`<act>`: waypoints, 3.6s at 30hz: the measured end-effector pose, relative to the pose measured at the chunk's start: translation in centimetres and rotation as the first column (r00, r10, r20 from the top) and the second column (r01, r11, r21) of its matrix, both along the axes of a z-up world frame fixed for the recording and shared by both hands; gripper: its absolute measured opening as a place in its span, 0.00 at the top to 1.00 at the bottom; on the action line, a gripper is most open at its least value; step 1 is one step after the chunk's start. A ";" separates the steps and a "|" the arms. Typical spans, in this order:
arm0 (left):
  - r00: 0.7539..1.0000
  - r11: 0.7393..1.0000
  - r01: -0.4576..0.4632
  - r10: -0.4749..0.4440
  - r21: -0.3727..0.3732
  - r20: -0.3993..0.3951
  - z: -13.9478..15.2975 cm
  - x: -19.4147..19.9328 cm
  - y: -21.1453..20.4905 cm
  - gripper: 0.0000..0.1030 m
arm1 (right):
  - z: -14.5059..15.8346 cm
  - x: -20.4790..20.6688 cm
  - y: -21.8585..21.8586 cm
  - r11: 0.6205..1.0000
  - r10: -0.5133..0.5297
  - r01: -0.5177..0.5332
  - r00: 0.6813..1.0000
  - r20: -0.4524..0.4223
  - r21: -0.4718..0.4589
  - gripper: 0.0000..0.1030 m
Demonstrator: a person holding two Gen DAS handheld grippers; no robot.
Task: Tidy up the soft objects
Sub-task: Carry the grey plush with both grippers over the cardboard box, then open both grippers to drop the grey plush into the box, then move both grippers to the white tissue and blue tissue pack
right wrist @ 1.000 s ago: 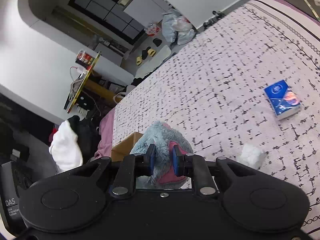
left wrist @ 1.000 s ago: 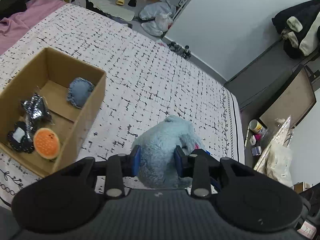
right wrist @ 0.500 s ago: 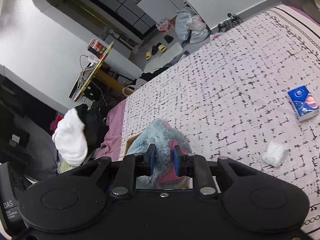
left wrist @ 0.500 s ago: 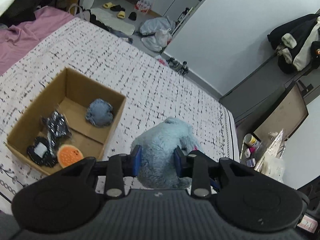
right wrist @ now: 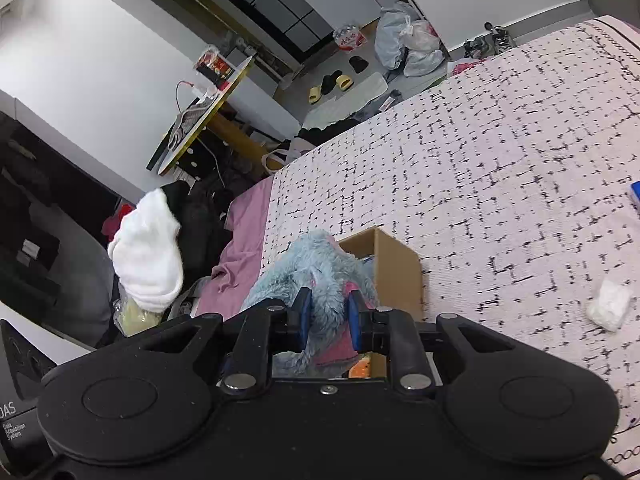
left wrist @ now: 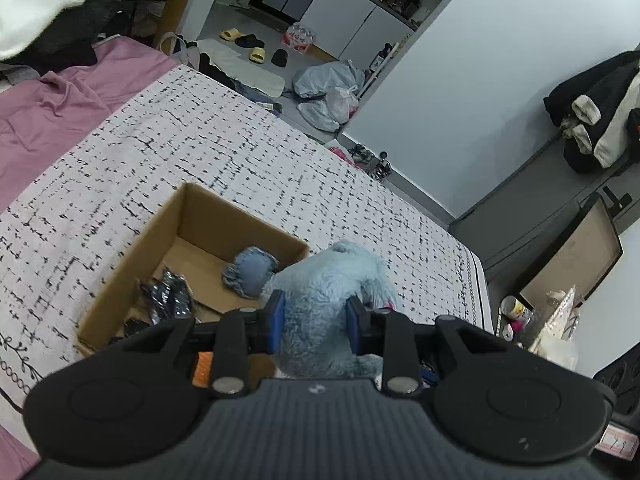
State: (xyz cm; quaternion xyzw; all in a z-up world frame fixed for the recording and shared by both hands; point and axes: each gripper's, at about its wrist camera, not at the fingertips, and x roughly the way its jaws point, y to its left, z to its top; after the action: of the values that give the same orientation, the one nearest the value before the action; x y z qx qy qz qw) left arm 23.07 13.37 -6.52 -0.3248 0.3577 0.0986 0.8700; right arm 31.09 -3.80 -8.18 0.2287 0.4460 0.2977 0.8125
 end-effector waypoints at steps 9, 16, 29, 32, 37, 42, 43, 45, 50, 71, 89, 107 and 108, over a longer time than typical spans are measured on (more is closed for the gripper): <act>0.999 0.999 -0.048 0.048 -0.003 -0.005 -1.5 0.2 3.5 0.72 | -0.8 0.7 4.2 0.999 0.024 -0.025 1.000 -0.010 -0.046 0.79; 0.996 0.996 -0.082 0.082 -0.022 -0.022 -3.0 1.1 6.1 0.72 | -1.8 1.9 6.8 0.997 0.040 -0.043 0.999 -0.036 -0.064 0.79; 0.989 0.991 -0.123 0.119 -0.046 -0.093 -6.8 4.2 9.0 0.72 | -4.5 4.6 9.6 0.993 0.046 -0.056 0.994 -0.094 -0.108 0.79; 0.985 0.990 -0.133 0.128 -0.046 -0.114 -7.6 4.7 9.3 0.72 | -4.9 4.9 9.7 0.992 0.040 -0.052 0.994 -0.103 -0.115 0.79; 0.979 0.988 -0.147 0.140 -0.037 -0.147 -8.6 5.7 9.4 0.72 | -4.8 5.0 8.9 0.993 0.024 -0.036 0.994 -0.106 -0.112 0.78; 0.971 0.990 -0.142 0.140 0.003 -0.196 -9.9 7.2 8.9 0.72 | -4.4 5.0 8.1 0.994 0.011 -0.022 0.995 -0.103 -0.107 0.79; 0.969 0.989 -0.145 0.144 0.008 -0.199 -10.0 7.2 8.9 0.72 | -4.3 5.0 7.9 0.994 0.010 -0.021 0.995 -0.100 -0.108 0.78; 0.966 0.989 -0.148 0.150 0.024 -0.210 -9.9 7.3 8.8 0.69 | -4.2 4.9 7.6 0.994 0.010 -0.021 0.995 -0.095 -0.111 0.78; 0.964 0.988 -0.142 0.152 0.061 -0.218 -8.9 6.7 8.5 0.57 | -4.1 4.6 6.7 0.994 -0.002 -0.009 0.995 -0.102 -0.108 0.78; 0.973 0.975 -0.157 0.180 0.159 -0.145 -2.1 2.6 3.9 0.17 | -1.0 1.8 0.3 0.996 -0.056 0.054 0.998 -0.032 -0.077 0.57; 0.987 0.973 -0.068 0.098 0.221 -0.129 0.2 1.3 -4.3 0.05 | 0.6 0.5 -8.5 0.987 -0.082 0.091 0.994 0.067 -0.136 0.14; 0.993 0.976 0.002 0.025 0.219 -0.119 -0.5 1.7 -12.2 0.00 | 0.2 2.1 -16.5 0.979 -0.101 0.119 0.988 0.117 -0.164 0.00; 0.993 0.979 0.001 0.023 0.203 -0.115 -0.7 1.7 -12.6 0.00 | 0.1 2.2 -16.8 0.979 -0.098 0.117 0.989 0.114 -0.170 0.00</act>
State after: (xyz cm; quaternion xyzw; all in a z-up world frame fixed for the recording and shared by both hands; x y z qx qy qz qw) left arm 24.79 0.77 -7.24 -0.2300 0.3942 0.1583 0.8756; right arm 33.32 -20.64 -8.09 0.1638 0.4142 0.2244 0.8668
